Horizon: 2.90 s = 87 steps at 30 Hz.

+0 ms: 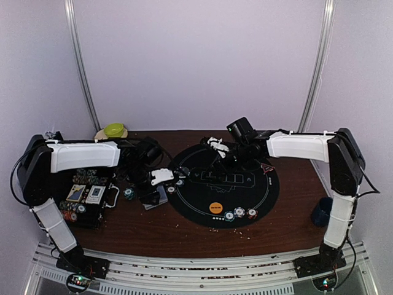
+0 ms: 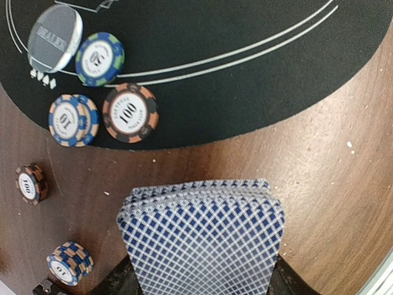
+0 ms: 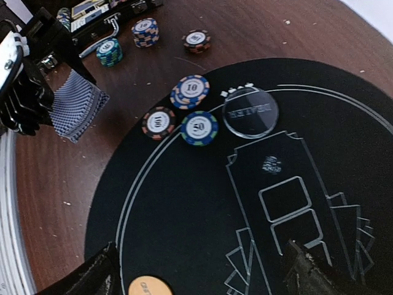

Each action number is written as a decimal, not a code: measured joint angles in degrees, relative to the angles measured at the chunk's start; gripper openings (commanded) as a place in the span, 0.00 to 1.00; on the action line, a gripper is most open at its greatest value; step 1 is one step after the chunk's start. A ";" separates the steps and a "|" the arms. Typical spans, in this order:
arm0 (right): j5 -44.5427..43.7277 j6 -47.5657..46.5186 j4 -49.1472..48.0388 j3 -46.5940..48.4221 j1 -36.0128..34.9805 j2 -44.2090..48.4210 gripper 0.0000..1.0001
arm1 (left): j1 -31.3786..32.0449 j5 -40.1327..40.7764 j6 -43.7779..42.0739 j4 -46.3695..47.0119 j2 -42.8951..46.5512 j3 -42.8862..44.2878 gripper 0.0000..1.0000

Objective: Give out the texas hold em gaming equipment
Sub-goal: Pass from the left arm to the right

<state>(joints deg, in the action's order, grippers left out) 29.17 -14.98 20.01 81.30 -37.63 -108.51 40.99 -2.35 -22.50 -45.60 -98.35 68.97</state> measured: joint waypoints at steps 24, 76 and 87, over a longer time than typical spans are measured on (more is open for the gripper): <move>35.28 26.95 -10.19 10.14 -0.70 -14.95 0.95 | 0.20 -2.45 -0.07 -1.01 5.11 1.79 0.28; 38.75 68.11 -51.23 9.88 -8.04 -28.65 0.53 | 1.97 -2.93 0.15 -2.51 7.26 2.91 0.28; 40.09 70.34 -53.09 9.57 -9.05 -27.69 0.00 | 1.99 -2.36 0.59 -2.51 6.95 2.60 0.30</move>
<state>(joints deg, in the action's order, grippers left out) 69.25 55.35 -33.08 90.87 -46.68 -136.20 42.98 -4.71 -21.91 -48.12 -91.39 71.57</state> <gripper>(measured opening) 0.080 0.568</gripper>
